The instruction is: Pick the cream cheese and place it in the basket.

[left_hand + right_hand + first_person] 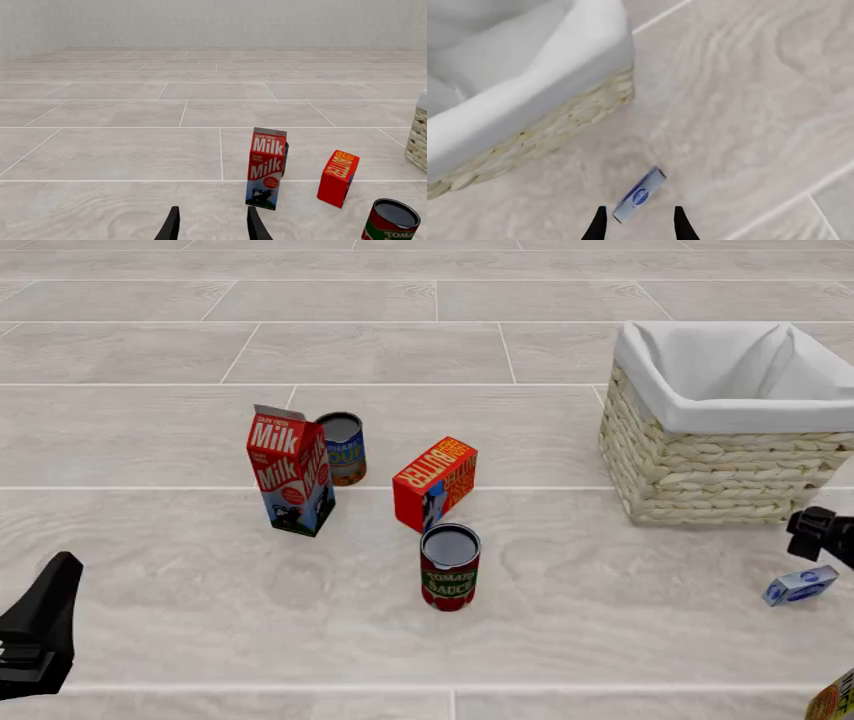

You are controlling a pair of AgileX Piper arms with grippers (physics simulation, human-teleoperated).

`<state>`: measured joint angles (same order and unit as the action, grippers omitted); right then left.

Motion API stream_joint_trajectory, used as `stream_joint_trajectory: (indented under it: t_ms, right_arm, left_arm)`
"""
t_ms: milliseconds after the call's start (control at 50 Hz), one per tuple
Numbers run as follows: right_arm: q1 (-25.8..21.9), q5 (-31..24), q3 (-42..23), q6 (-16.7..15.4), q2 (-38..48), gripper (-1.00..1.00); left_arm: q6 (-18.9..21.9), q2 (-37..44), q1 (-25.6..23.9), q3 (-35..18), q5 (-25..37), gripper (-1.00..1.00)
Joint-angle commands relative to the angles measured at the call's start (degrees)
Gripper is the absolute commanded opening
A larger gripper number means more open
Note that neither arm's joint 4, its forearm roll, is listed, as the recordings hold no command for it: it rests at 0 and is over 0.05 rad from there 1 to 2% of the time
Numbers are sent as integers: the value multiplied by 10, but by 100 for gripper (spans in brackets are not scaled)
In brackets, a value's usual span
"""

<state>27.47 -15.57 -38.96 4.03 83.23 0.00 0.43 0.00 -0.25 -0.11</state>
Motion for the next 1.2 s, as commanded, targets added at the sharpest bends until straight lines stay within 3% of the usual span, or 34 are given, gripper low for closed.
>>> stream_joint_trajectory:
  t_ms: [20,320,660,920,1200]
  right_arm:
    - [7,14,0,-5,23,100]
    - [13,26,-3,-16,51,100]
    - [-2,48,19,-1,62,100]
    - [-11,107,36,9,116,100]
    - [-18,135,48,20,139,100]
  left_arm:
    - [0,0,0,0,0,100]
    - [0,0,0,0,0,100]
    - [0,0,0,0,0,100]
    - [0,0,0,0,0,100]
    - [0,0,0,0,0,100]
